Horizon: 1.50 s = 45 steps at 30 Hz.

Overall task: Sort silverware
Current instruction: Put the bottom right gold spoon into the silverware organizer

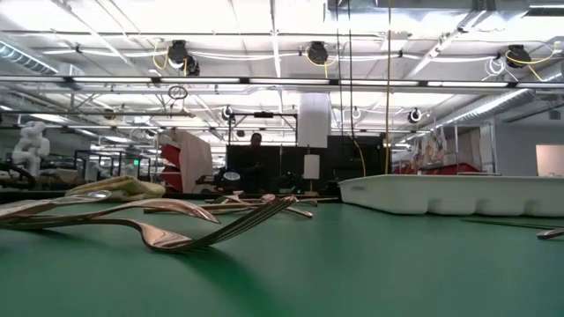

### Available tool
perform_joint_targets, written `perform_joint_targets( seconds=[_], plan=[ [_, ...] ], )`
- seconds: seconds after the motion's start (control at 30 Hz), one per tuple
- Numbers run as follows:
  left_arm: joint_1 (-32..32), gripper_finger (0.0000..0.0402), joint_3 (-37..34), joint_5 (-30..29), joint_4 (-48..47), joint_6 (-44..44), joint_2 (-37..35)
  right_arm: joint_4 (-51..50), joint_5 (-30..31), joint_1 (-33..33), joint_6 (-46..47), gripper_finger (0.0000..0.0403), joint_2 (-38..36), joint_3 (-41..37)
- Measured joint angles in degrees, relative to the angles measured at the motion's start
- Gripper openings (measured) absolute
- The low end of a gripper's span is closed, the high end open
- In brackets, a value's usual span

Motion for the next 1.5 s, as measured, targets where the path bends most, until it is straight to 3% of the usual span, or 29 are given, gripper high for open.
perform_joint_targets(
  seconds=[0.13, 0.23, 0.3, 0.43, 0.53, 0.63, 0.77, 1.0, 1.5],
  plan=[
    [0.0, 0.0115, 17.7, -4.7, -26.7, 1.3, 7.6, -24.2, 0.0, 0.0, 5.0, 0.0147, 8.2, 13.7],
    [0.0, 0.0115, 29.9, -7.4, -50.0, -1.6, 13.6, -46.3, -1.4, 0.0, 19.7, 0.0165, 14.9, 23.0],
    [0.0, 0.0115, 35.7, -8.1, -61.0, -3.4, 16.9, -61.8, -6.2, 0.0, 30.9, 0.018, 19.4, 27.3],
    [0.0, 0.0115, 41.7, -11.8, -72.1, -6.0, 21.2, -85.6, -20.0, 0.9, 50.0, 0.0205, 27.6, 29.2],
    [0.0, 0.0115, 42.4, -14.0, -76.4, -6.4, 22.0, -94.6, -24.9, 4.2, 59.1, 0.0217, 32.6, 27.1],
    [0.0, 0.0115, 42.5, -14.2, -79.6, -9.5, 22.0, -93.7, -28.1, 9.1, 65.8, 0.0226, 35.7, 23.0],
    [0.0, 0.0115, 42.5, -14.2, -81.8, -10.7, 21.8, -83.2, -28.7, 16.4, 70.0, 0.0232, 37.6, 18.2],
    [0.0, 0.0115, 42.5, -14.4, -87.5, -10.8, 22.9, -66.6, -29.1, 25.5, 61.5, 0.0233, 45.0, 13.4],
    [0.0, 0.0115, 42.5, -14.6, -94.0, -13.7, 28.2, -58.1, -30.4, 26.7, 47.4, 0.0233, 62.8, 13.4]
  ],
)
